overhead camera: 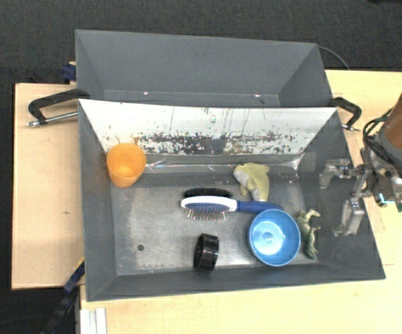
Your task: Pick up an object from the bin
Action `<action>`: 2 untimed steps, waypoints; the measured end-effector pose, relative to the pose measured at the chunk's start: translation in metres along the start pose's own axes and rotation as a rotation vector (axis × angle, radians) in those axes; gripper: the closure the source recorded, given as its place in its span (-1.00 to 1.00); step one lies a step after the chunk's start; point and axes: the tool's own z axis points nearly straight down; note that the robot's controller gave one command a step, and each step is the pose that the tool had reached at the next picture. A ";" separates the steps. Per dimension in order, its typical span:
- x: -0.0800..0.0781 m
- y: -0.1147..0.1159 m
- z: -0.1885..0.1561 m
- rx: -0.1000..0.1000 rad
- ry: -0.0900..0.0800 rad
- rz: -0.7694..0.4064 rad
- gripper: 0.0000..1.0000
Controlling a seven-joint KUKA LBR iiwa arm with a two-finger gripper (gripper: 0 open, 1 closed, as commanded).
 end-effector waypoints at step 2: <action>-0.002 0.117 0.161 0.000 -0.001 -0.734 -1.00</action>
Offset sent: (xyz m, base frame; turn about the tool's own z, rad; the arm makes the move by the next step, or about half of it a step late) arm 0.0186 0.0686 -0.0657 -0.1976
